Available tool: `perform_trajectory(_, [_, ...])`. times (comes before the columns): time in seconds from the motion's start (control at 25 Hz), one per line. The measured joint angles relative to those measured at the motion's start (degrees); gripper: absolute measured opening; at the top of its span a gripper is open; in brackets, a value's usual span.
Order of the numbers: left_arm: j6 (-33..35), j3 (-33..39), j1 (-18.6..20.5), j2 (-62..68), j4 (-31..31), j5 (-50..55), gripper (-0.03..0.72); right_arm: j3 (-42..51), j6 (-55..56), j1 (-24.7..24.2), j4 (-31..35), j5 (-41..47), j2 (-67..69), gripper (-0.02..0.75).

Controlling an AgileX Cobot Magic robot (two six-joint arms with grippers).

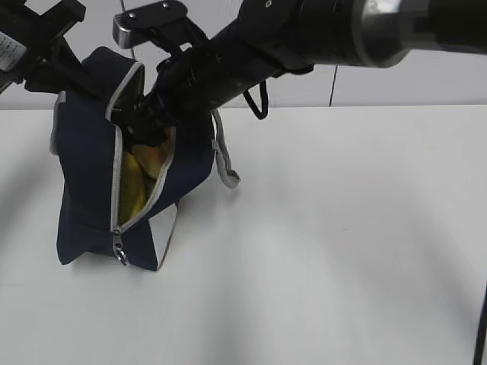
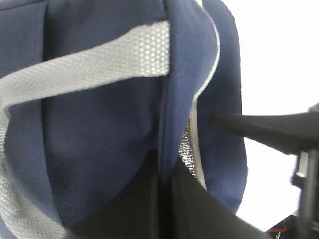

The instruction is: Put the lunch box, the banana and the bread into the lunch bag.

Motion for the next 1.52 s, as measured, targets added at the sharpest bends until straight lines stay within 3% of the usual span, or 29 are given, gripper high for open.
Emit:
perform_trajectory(0.24, [0.00,0.00,0.00,0.00,0.00,0.00,-0.003,-0.22,3.17,0.00,-8.29,4.12,-4.97,0.531])
perform_trajectory(0.4, [0.00,0.00,0.00,0.00,0.00,0.00,-0.003,-0.22,14.21,-1.31,-17.57,8.74,-5.91,0.464])
perform_trajectory(0.56, [0.00,0.00,0.00,0.00,0.00,0.00,-0.003,-0.22,25.08,-5.21,-21.03,14.66,-6.01,0.415])
perform_trajectory(0.68, [0.00,0.00,0.00,0.00,0.00,0.05,-0.003,-0.22,27.58,-10.02,-17.14,18.00,-6.01,0.407])
perform_trajectory(0.88, [0.00,0.00,0.00,0.00,0.00,0.05,-0.003,-0.22,25.66,-16.97,-3.25,20.44,-6.01,0.405])
perform_trajectory(1.12, [0.00,0.00,0.00,0.00,0.00,0.05,-0.003,-0.22,22.40,-17.43,5.80,21.10,-5.87,0.405])
perform_trajectory(1.52, [0.00,0.00,0.00,0.00,0.00,0.05,-0.003,-0.38,19.31,-17.24,15.47,20.99,-0.05,0.404])
